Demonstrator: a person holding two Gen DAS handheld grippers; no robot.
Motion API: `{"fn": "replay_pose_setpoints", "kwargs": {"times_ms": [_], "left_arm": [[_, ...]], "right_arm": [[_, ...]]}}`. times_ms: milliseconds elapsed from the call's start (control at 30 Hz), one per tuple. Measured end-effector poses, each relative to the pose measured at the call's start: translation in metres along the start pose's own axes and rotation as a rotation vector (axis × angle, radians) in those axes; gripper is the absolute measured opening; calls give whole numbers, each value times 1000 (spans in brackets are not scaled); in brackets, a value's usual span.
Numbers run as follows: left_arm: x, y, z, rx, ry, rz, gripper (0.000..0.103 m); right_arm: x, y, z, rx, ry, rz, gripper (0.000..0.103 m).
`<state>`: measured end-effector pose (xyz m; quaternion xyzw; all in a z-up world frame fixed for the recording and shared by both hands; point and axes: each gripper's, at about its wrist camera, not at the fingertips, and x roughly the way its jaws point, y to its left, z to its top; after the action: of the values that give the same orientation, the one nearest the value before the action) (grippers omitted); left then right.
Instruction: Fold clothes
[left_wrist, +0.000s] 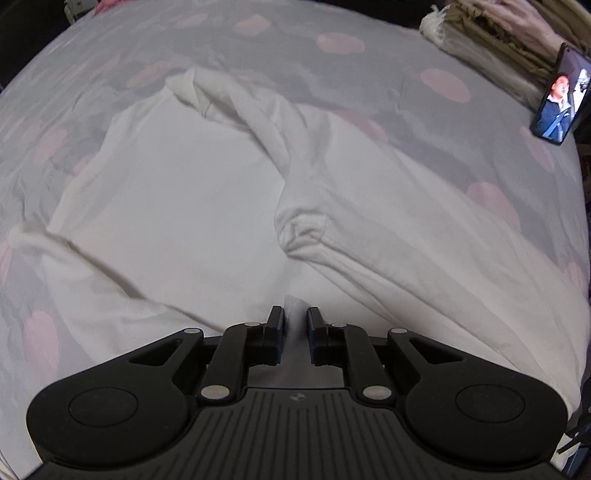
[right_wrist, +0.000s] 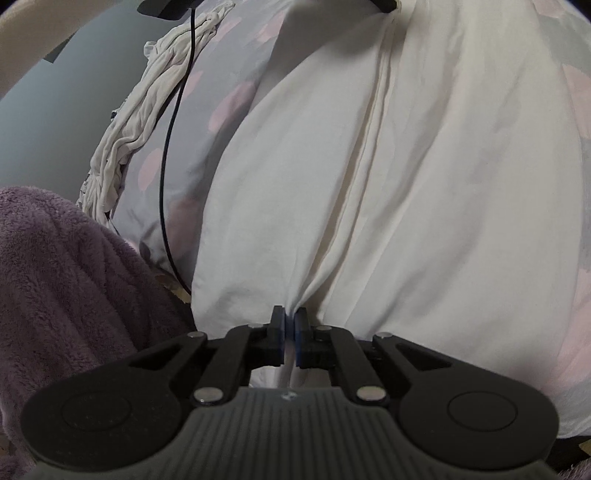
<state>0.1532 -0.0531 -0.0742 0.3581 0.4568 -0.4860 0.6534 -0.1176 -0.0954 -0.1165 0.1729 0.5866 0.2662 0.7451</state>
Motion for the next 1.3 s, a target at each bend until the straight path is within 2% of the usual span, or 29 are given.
{"fn": "replay_pose_setpoints", "kwargs": {"times_ms": [267, 367, 433, 467, 500, 567, 667, 767, 833, 867, 900, 967, 1100, 1167, 1233, 1267, 1300], "left_arm": [[-4, 4, 6, -23, -31, 30, 7], [-5, 7, 6, -25, -13, 49, 7], [2, 6, 6, -39, 1, 58, 12], [2, 8, 6, -50, -7, 63, 20], [-2, 12, 7, -78, -23, 57, 25], [-19, 27, 7, -145, -77, 31, 25], [-54, 52, 10, -224, -159, 76, 26], [-76, 80, 7, -329, -183, 148, 30], [-80, 98, 4, -419, -166, 207, 33], [-78, 106, 3, -466, -158, 219, 40], [-76, 111, 1, -507, -156, 226, 45], [-68, 118, -1, -574, -160, 246, 51], [-38, 130, 7, -641, -132, 341, 51], [-26, 137, 10, -667, -137, 380, 47], [-18, 147, 9, -709, -150, 397, 34], [-14, 154, 9, -734, -150, 403, 12], [-11, 161, 8, -759, -135, 415, 4]], "right_arm": [[-2, 3, 6, 11, -36, 7, 6], [1, 6, 9, -8, -28, -22, 6], [5, 4, 11, -9, -10, -39, 6], [6, 3, 11, -9, -1, -47, 6], [8, 3, 12, -10, 8, -54, 7], [6, 3, 12, -5, 16, -58, 10], [-4, 6, 12, -28, -5, -74, 24], [-21, 6, 20, -54, -35, -98, 25], [-35, 6, 30, -71, -54, -126, 37], [-42, 4, 38, -74, -56, -142, 41], [-48, 0, 47, -76, -56, -155, 41], [-59, -11, 65, -85, -53, -189, 41], [-72, -36, 108, -106, -53, -284, 41], [-74, -49, 131, -114, -63, -344, 41], [-74, -62, 155, -117, -82, -387, 41], [-75, -69, 168, -117, -95, -411, 41], [-75, -76, 181, -117, -110, -435, 41]]}}
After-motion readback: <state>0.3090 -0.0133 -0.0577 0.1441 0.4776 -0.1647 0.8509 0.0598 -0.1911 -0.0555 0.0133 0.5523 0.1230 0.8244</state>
